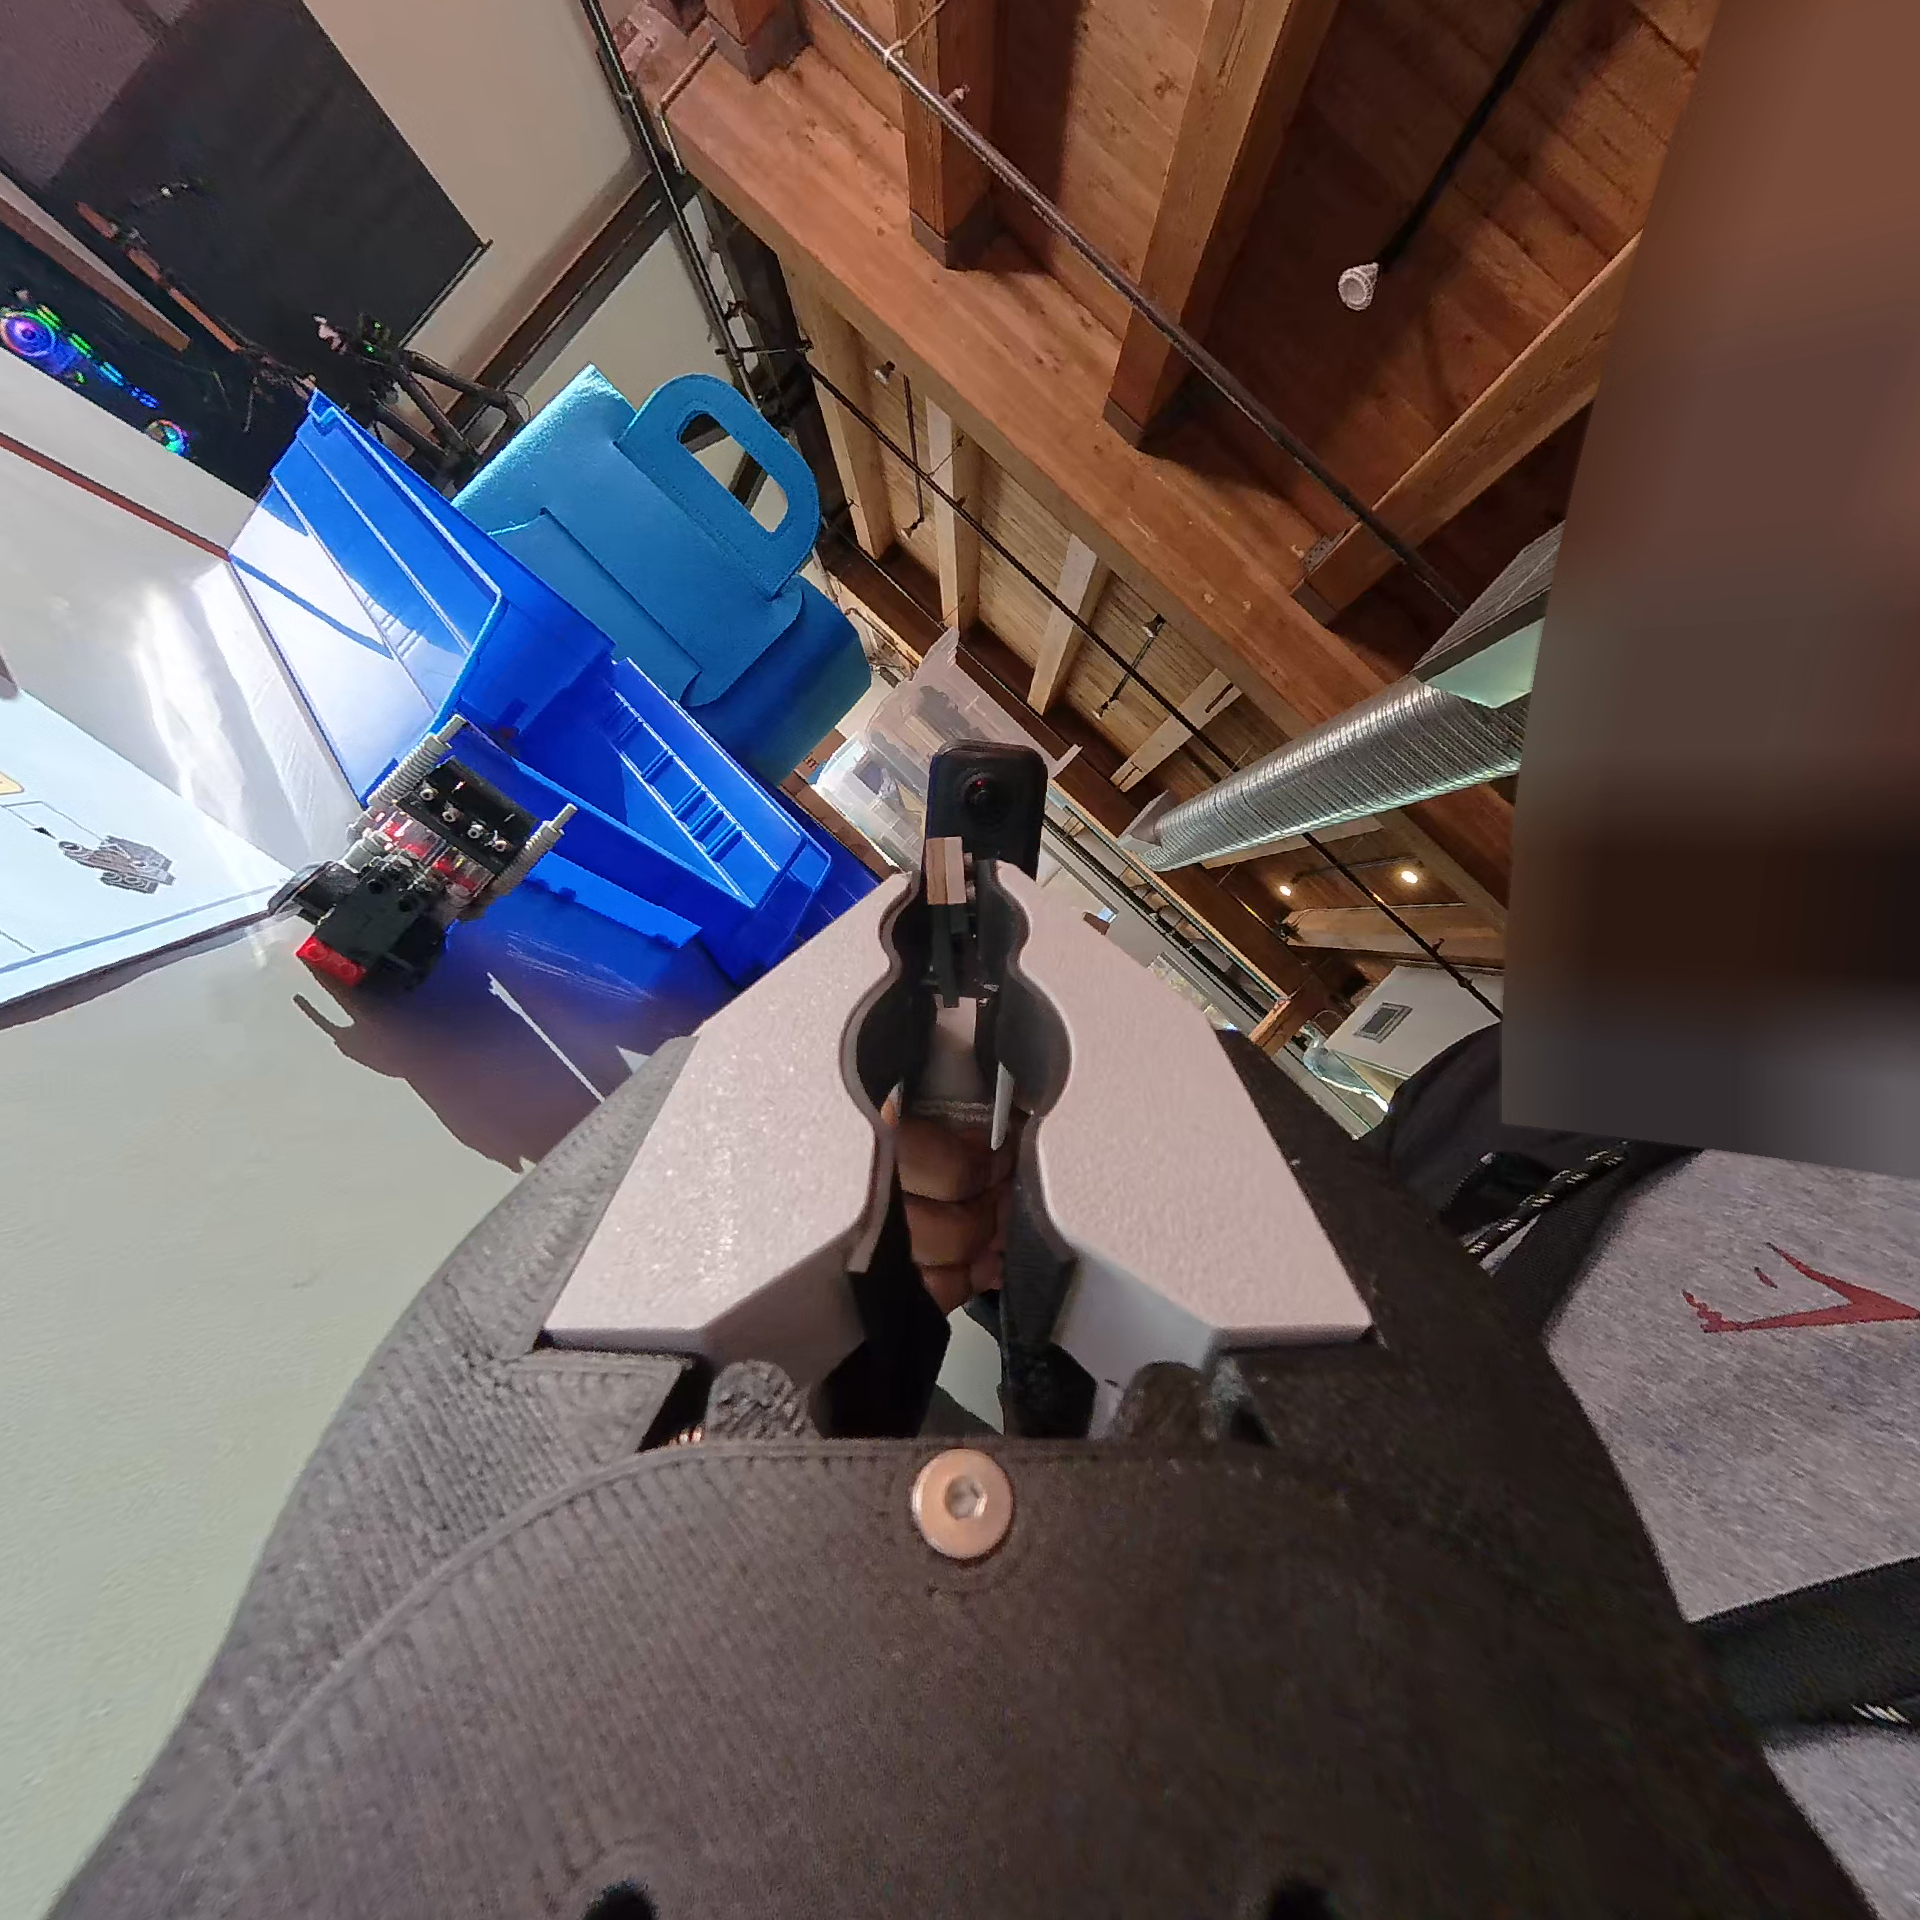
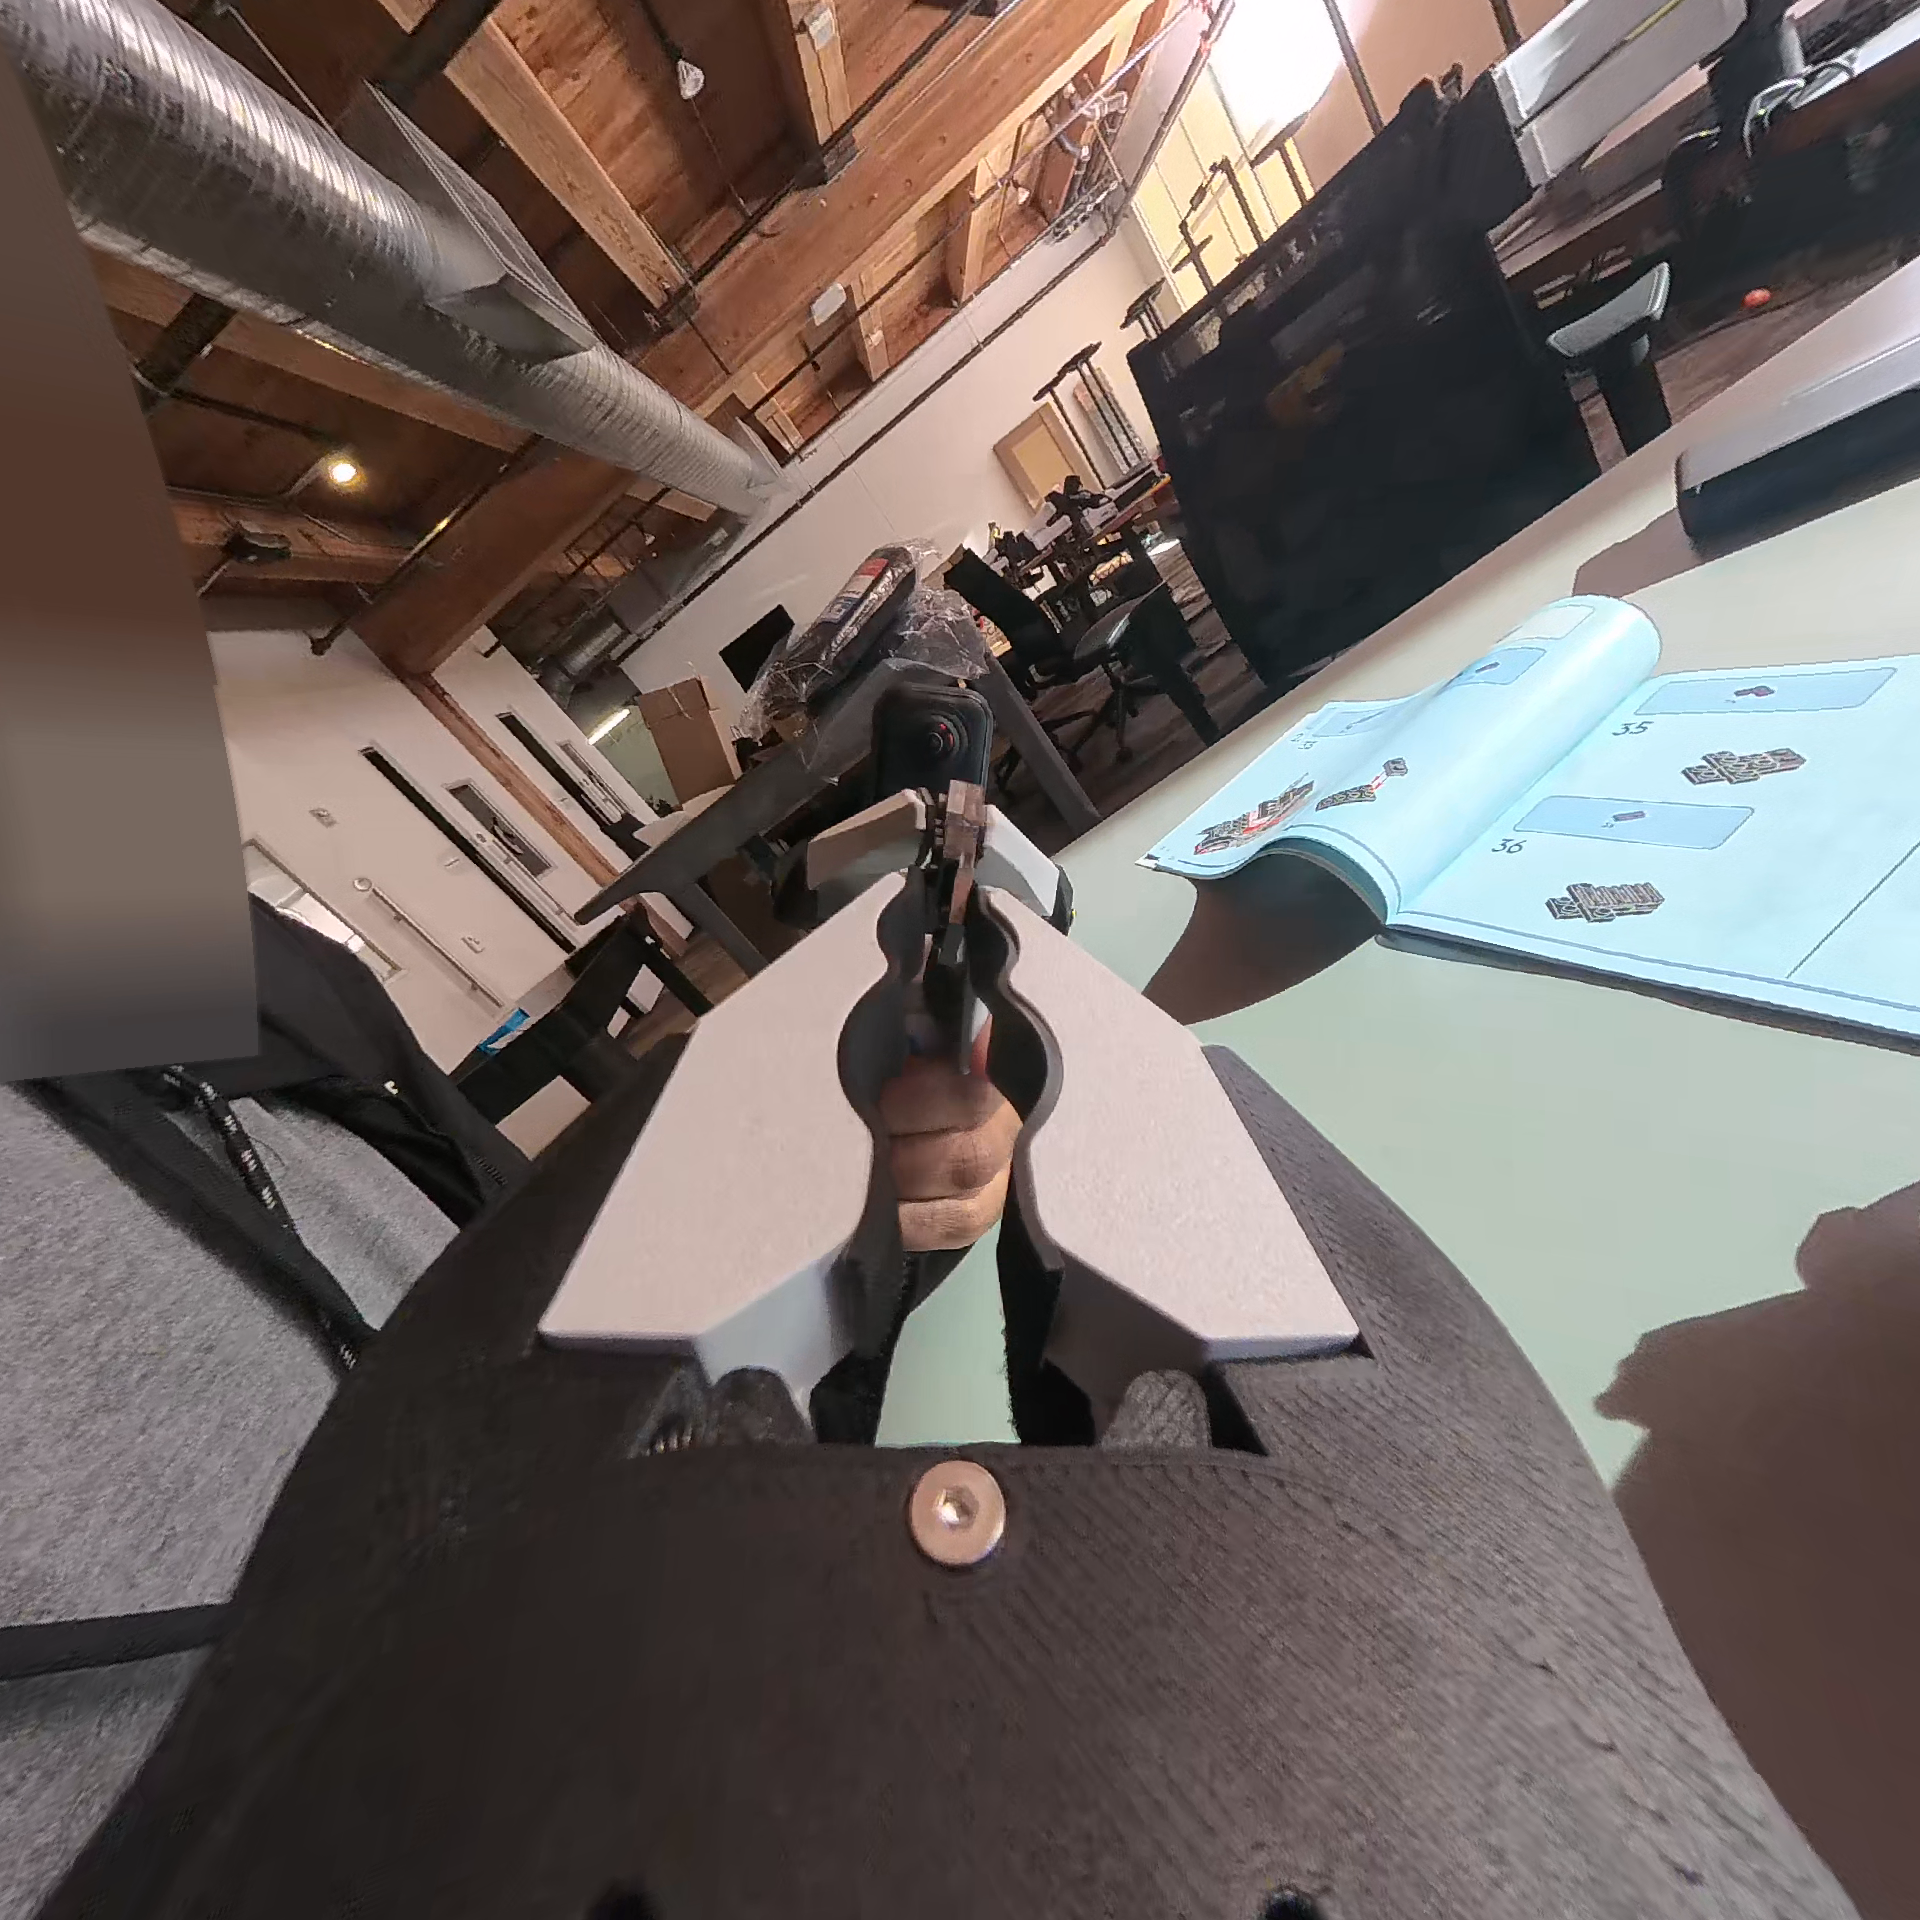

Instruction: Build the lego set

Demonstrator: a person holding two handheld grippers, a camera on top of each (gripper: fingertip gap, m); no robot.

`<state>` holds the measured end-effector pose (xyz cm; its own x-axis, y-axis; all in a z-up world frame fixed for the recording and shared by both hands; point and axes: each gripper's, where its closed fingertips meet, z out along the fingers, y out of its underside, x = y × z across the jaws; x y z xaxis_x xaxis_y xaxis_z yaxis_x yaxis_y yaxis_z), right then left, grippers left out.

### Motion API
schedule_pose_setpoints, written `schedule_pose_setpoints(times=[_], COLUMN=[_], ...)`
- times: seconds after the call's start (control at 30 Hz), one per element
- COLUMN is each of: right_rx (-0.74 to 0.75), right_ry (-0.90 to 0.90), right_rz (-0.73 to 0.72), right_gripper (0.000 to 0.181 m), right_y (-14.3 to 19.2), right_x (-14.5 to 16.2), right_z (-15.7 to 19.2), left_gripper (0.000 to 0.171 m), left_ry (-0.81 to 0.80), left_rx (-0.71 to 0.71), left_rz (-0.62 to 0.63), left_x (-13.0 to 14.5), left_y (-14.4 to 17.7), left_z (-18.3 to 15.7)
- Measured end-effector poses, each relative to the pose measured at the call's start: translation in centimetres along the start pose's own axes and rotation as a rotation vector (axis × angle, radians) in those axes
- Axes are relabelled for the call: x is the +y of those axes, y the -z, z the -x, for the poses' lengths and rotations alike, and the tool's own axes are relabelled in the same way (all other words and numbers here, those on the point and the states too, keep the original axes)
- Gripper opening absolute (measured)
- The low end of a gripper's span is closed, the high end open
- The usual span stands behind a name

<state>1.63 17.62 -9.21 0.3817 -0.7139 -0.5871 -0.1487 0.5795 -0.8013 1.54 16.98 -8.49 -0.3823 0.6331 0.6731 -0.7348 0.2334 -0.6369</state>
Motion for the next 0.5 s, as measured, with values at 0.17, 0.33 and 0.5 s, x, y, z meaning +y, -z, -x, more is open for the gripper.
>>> schedule_pose_setpoints(times=[0.17, 0.33, 0.5], right_rx=[-0.009, -0.004, 0.078], right_ry=[0.000, 0.009, 0.112], right_rz=[0.006, -0.004, 0.041], right_gripper=[0.008, 0.009, 0.024], right_y=[0.1, 0.2, 1.1], right_x=[0.1, 0.1, 0.7], right_z=[0.0, 0.0, -0.9], left_gripper=[0.009, 0.009, 0.008], left_ry=[0.001, -0.004, 0.001], left_rx=[0.002, -0.007, -0.046], left_rz=[0.010, 0.011, 0.017], left_x=[0.2, 0.2, 0.1], left_y=[-0.1, -0.2, 0.1], left_z=[0.0, 0.1, 0.6])
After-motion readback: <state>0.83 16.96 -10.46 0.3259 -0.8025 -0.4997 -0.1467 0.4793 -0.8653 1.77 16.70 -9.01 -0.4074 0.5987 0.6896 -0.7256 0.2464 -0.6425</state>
